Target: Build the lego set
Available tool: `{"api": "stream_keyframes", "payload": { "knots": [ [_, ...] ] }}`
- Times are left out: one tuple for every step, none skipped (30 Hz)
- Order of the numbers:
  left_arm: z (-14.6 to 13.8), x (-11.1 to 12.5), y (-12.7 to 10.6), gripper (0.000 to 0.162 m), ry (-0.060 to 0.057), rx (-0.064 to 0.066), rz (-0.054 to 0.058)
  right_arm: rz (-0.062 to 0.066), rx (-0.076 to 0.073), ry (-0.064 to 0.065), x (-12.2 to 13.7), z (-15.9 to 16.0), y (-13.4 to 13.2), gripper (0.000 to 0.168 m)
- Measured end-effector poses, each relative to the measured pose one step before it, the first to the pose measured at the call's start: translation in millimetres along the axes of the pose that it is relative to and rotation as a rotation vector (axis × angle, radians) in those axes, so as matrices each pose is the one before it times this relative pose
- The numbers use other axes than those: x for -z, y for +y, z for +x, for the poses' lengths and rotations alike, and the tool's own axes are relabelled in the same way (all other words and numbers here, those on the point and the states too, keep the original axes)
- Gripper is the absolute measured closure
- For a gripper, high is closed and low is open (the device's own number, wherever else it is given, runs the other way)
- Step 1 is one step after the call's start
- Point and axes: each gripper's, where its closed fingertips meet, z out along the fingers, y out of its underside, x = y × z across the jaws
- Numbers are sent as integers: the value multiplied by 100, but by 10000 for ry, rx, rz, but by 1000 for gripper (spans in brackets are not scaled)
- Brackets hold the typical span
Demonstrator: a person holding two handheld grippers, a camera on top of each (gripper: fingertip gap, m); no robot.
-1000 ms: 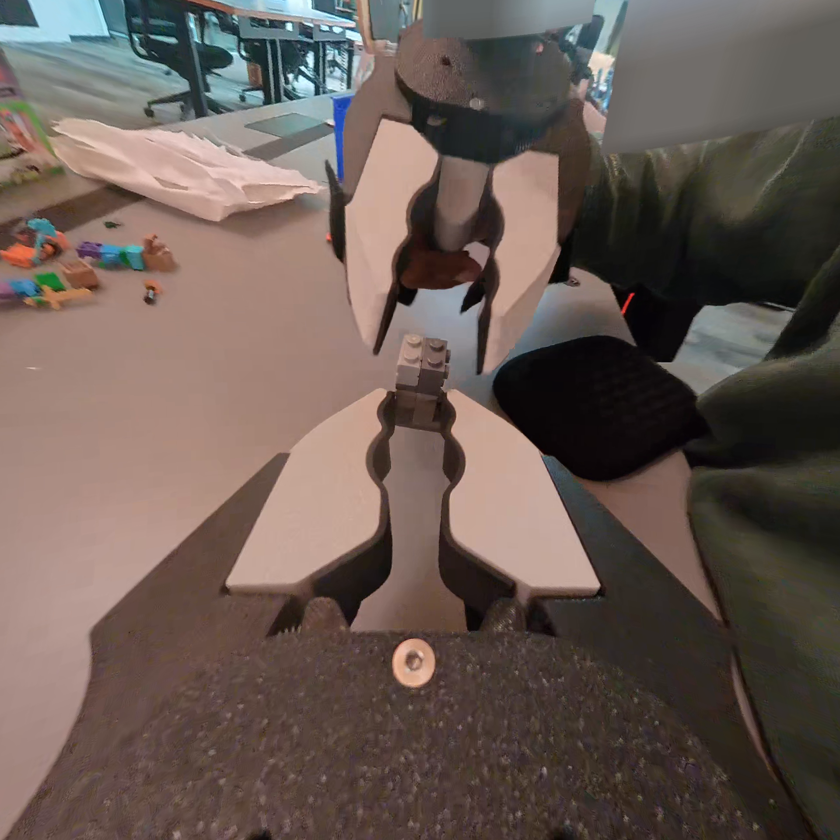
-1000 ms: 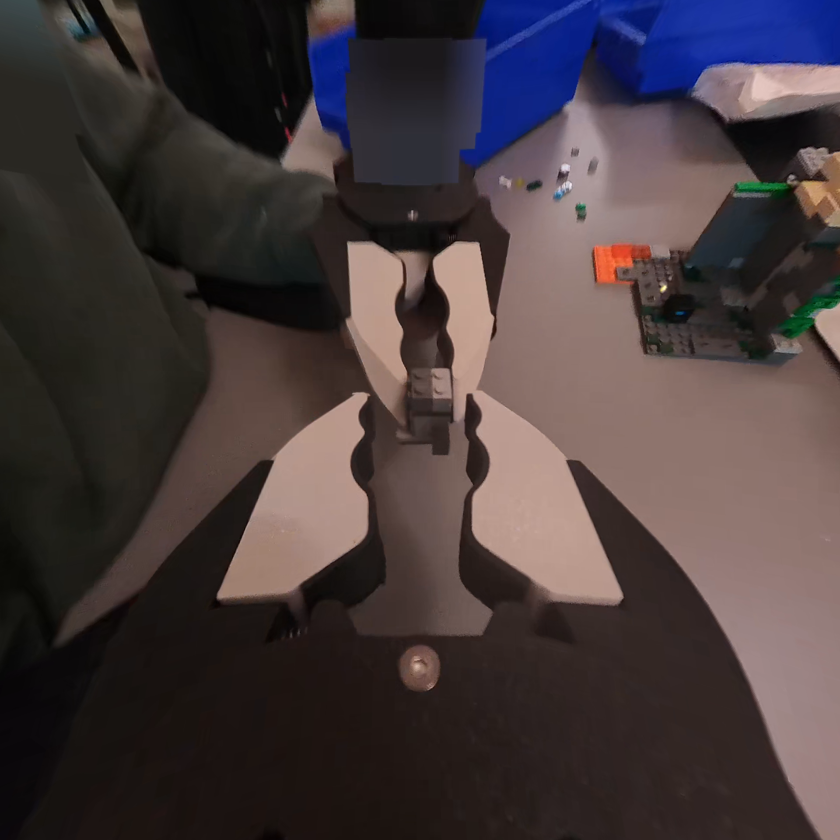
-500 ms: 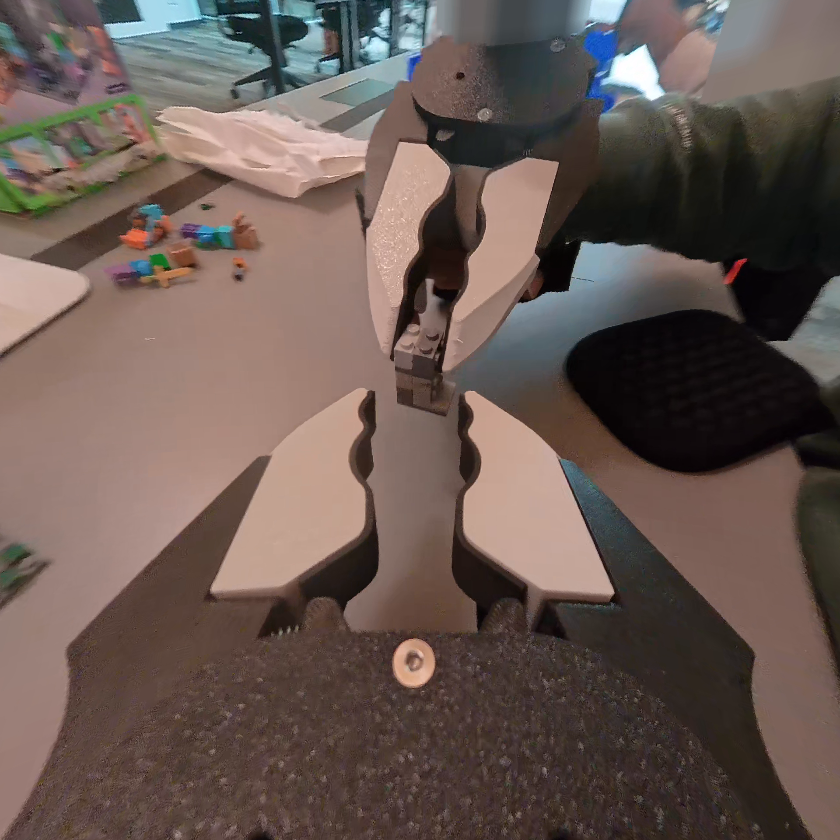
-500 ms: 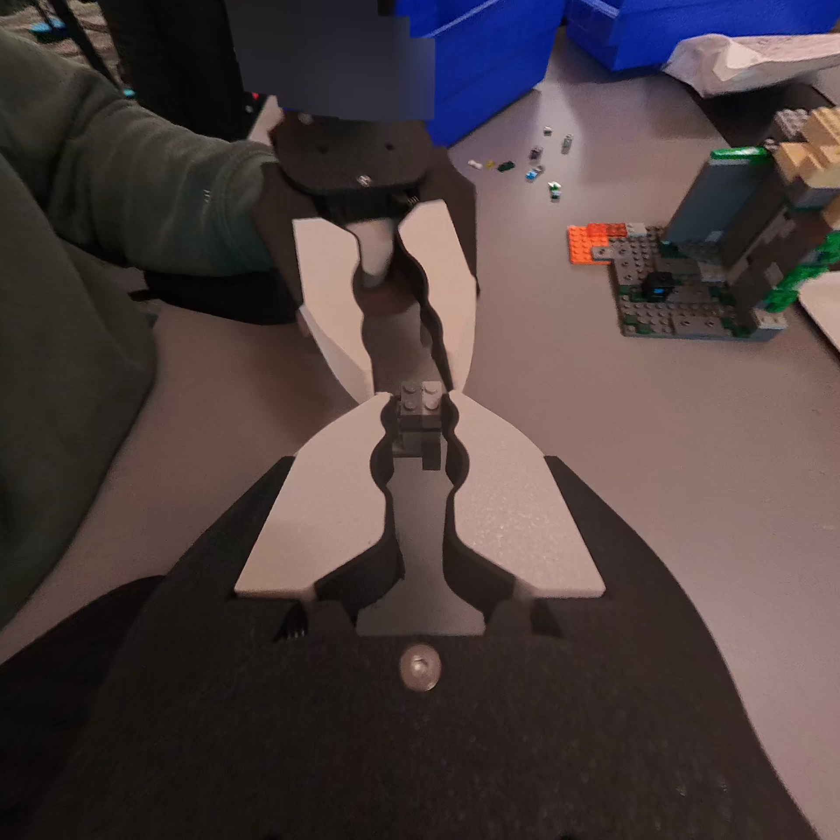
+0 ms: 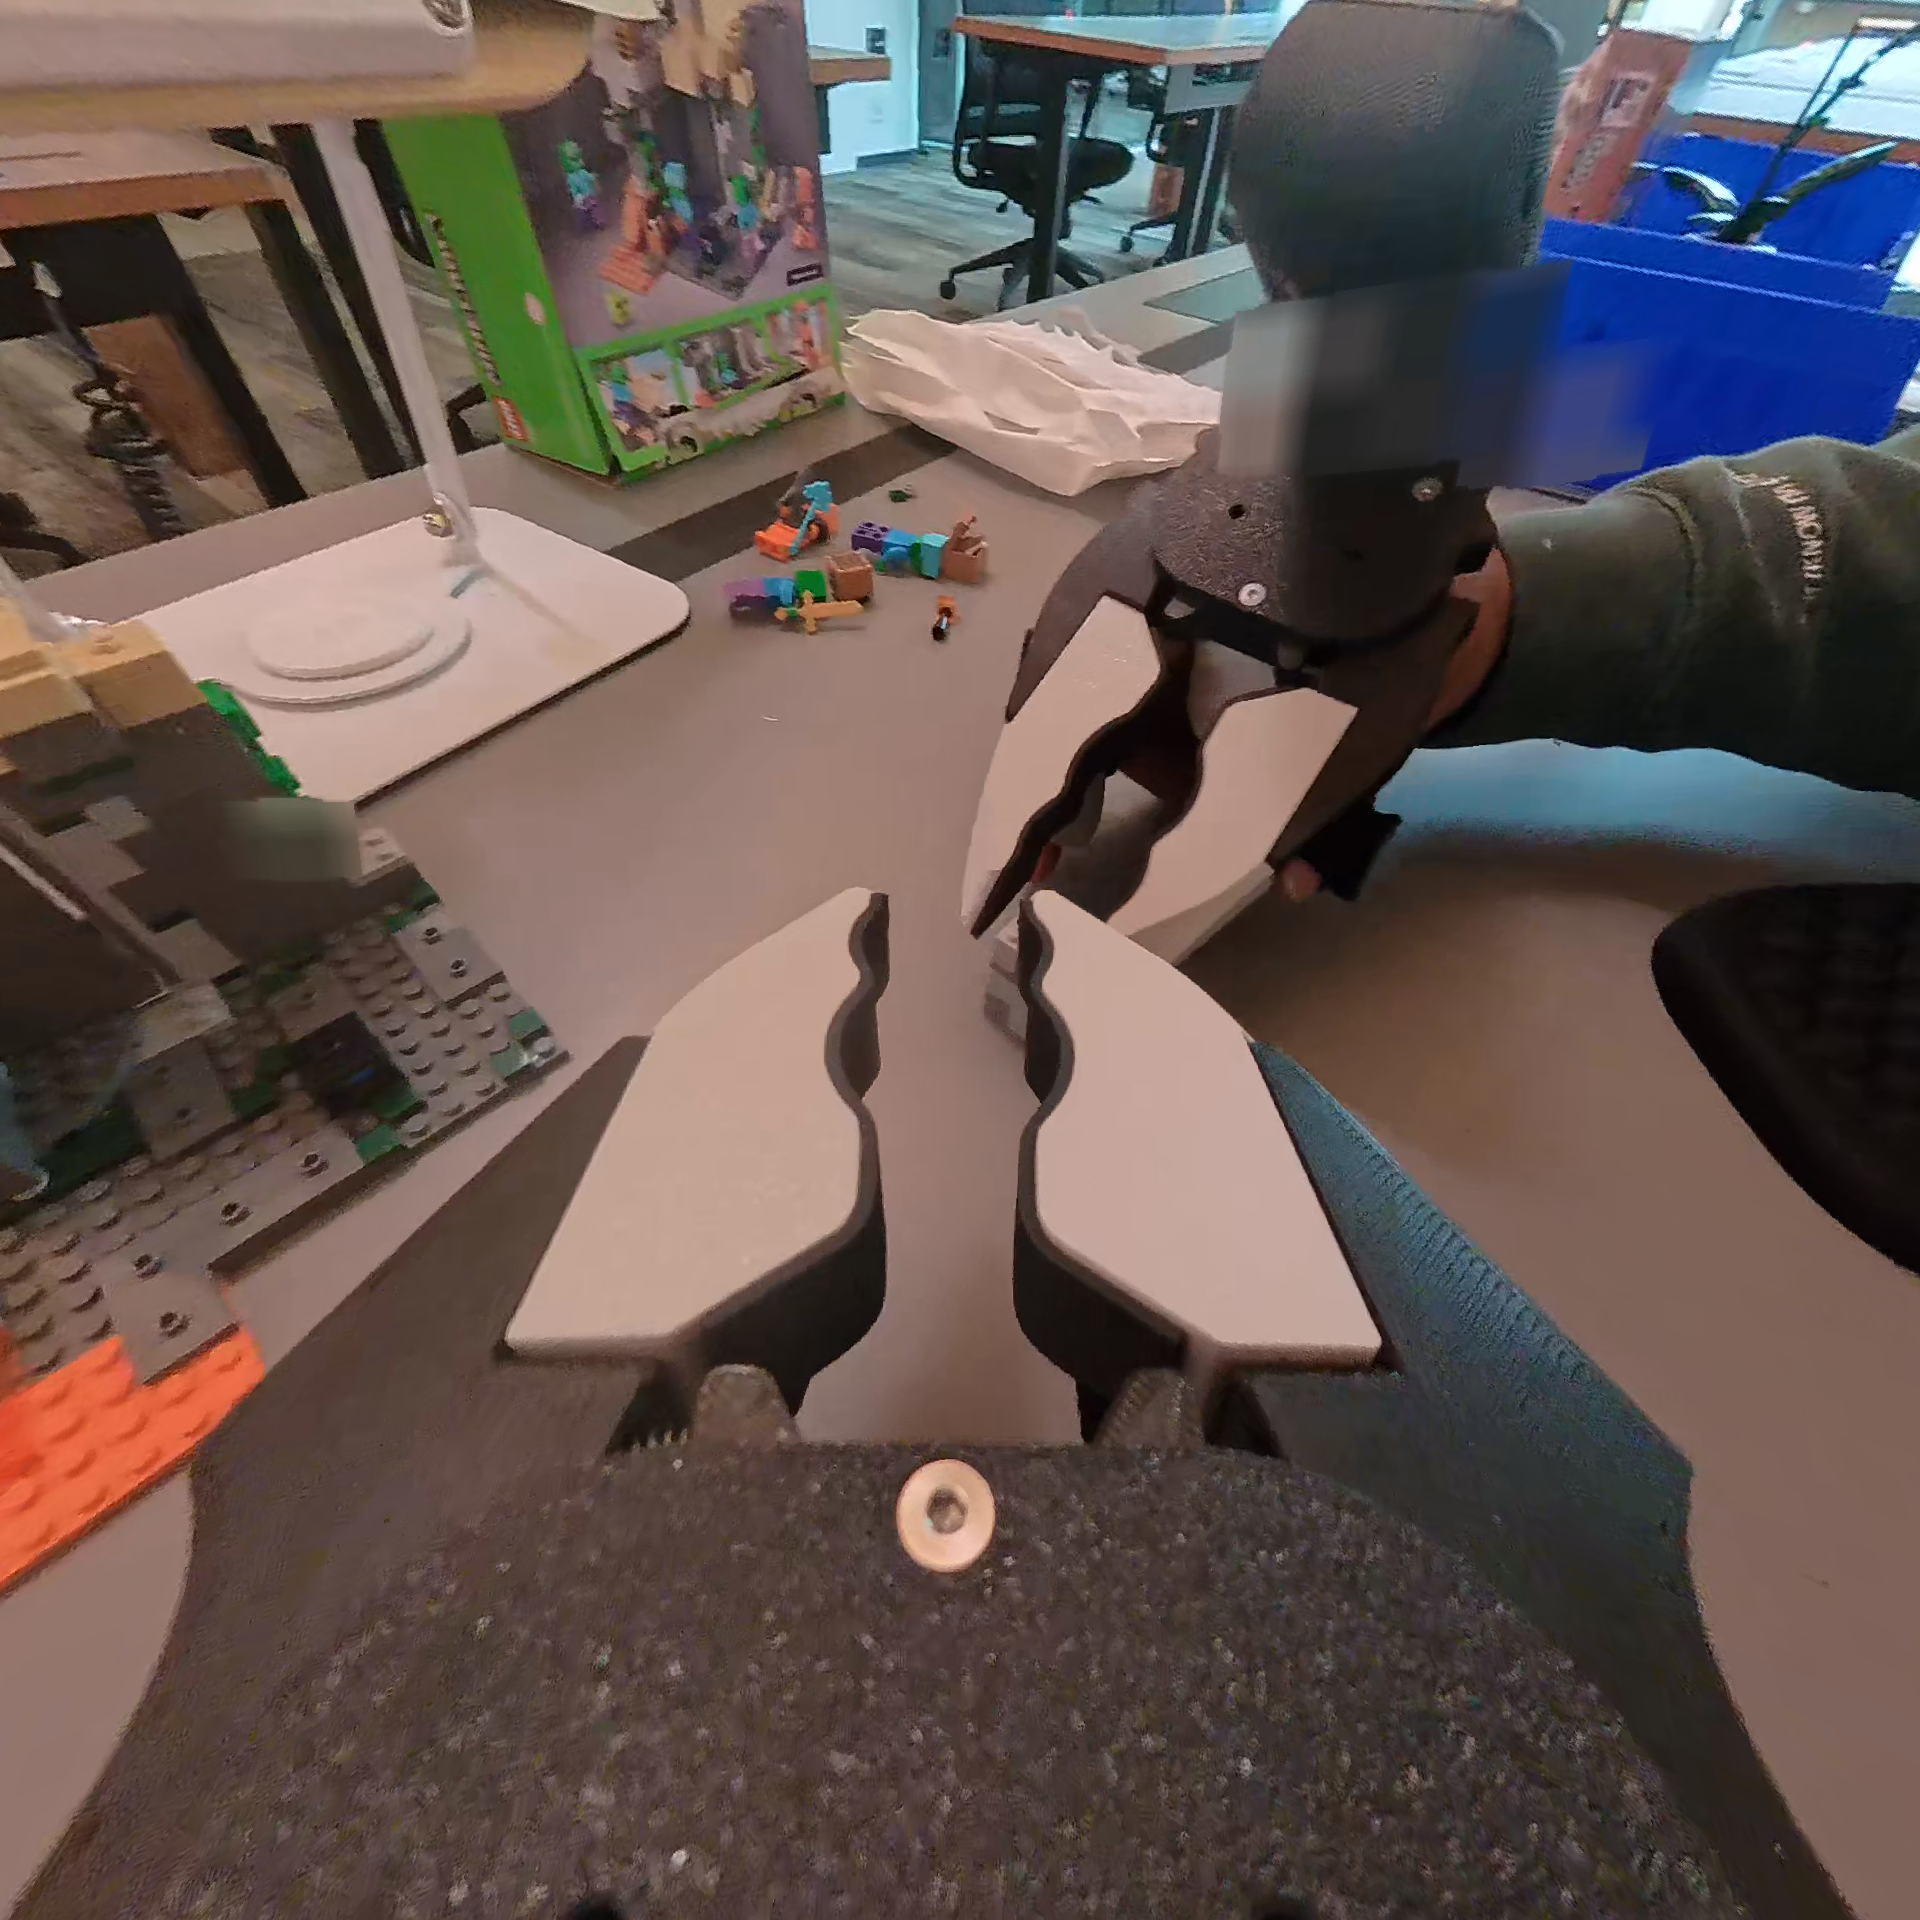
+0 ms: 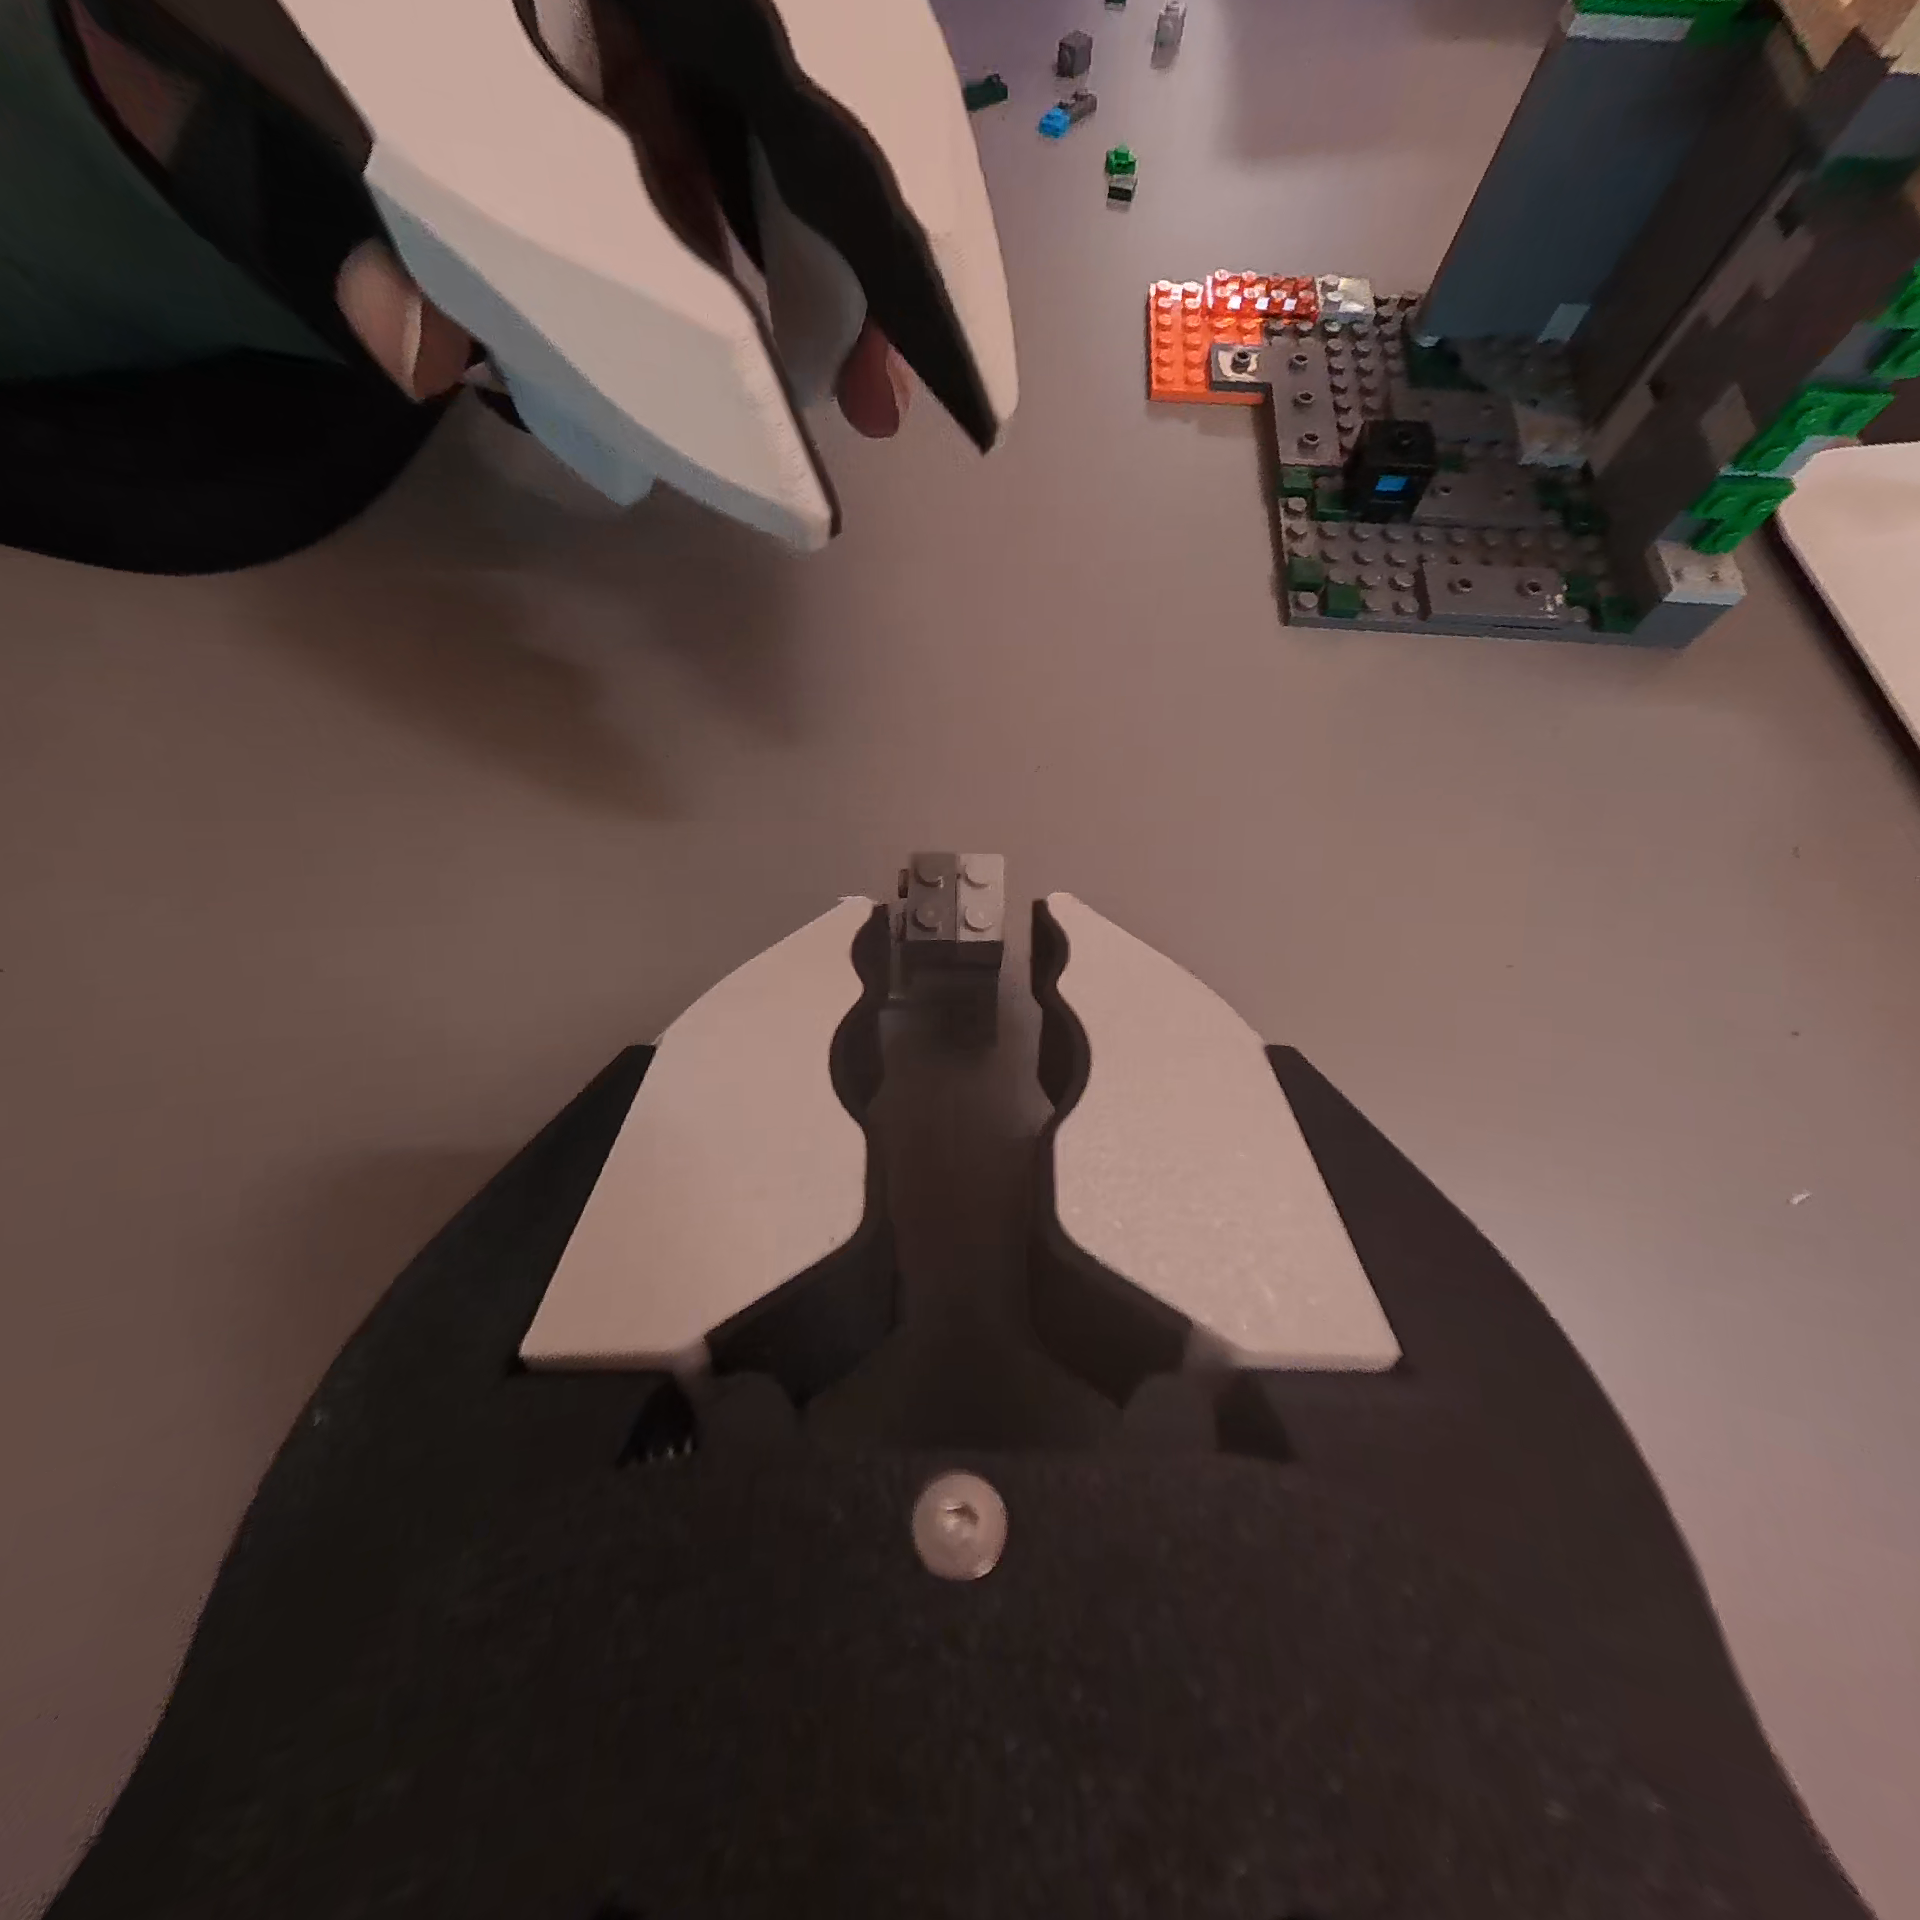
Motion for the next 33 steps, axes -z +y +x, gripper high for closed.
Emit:
{"api": "stream_keyframes", "payload": {
  "knots": [
    [-202,53,-5,139,-94,-13,-2,74,-18,104,187,104,-126,137],
    [-146,52,-38,140,-82,-41,11,123,-29,156,311,174,-290,134],
    [-92,51,-62,141,-65,-39,24,181,-34,217,430,252,-481,131],
    [-38,51,-85,143,-50,-31,38,190,-67,248,495,316,-632,128],
    [-22,50,-119,145,-43,-27,69,192,-103,261,500,363,-764,123],
    [33,41,-135,149,-20,-44,91,195,-118,307,461,431,-865,118],
    [44,38,-137,153,-23,-65,101,192,-134,304,413,447,-938,111],
    [117,35,-110,159,-1,-100,103,261,-156,249,378,381,-1068,106],
    [117,26,-130,162,-5,-96,107,347,-149,260,337,371,-1192,105],
    [151,-17,-54,162,16,-79,25,363,-88,259,296,335,-1194,107],
    [173,-34,67,162,45,-98,-61,365,-1,178,229,174,-1162,115],
    [91,-45,80,162,-22,-123,-70,332,13,163,141,114,-1073,127],
    [20,-18,10,162,-68,-118,-20,257,1,209,54,170,-940,137],
    [21,-14,13,162,-44,-62,-31,208,40,206,-11,115,-819,145],
    [-121,10,-10,162,-121,-36,-11,175,40,212,-53,91,-671,152],
    [-167,29,-5,162,-119,-50,1,164,2,202,-89,17,-558,158],
    [-179,19,63,162,-85,-13,-40,174,-20,189,-88,-29,-446,162],
    [-209,13,79,162,-78,44,-50,163,-44,221,-76,4,-318,166],
    [-179,19,33,162,-47,37,13,133,-65,285,-63,122,-164,168],
    [-196,41,-55,162,-53,11,79,102,-69,352,-36,271,5,168],
    [-259,66,-103,162,-100,-28,116,121,-82,386,14,354,116,168],
    [-314,82,-132,162,-152,-69,142,149,-111,406,65,447,218,168],
    [-288,101,-143,162,-152,-88,160,121,-142,447,103,551,419,168],
    [-261,86,-118,162,-138,-57,143,98,-169,439,160,605,567,168],
    [-201,63,-113,162,-106,-26,132,125,-176,384,240,592,619,168],
    [-164,58,-116,162,-86,-28,131,143,-185,337,281,603,593,168],
    [-164,62,-148,162,-88,-21,122,79,-193,248,274,553,542,168],
    [-145,78,-165,162,-74,3,104,6,-170,161,214,467,399,168],
    [-90,80,-197,162,-25,24,98,34,-97,175,197,494,127,168],
    [-94,84,-203,162,-22,46,97,127,-49,197,168,528,-146,168],
    [-85,93,-233,162,-11,73,81,158,-73,131,140,419,-262,168],
    [-24,129,-299,162,31,126,98,132,-92,119,94,368,-234,168],
    [13,153,-344,162,51,161,119,100,-43,113,67,348,-166,168]
  ]
}}
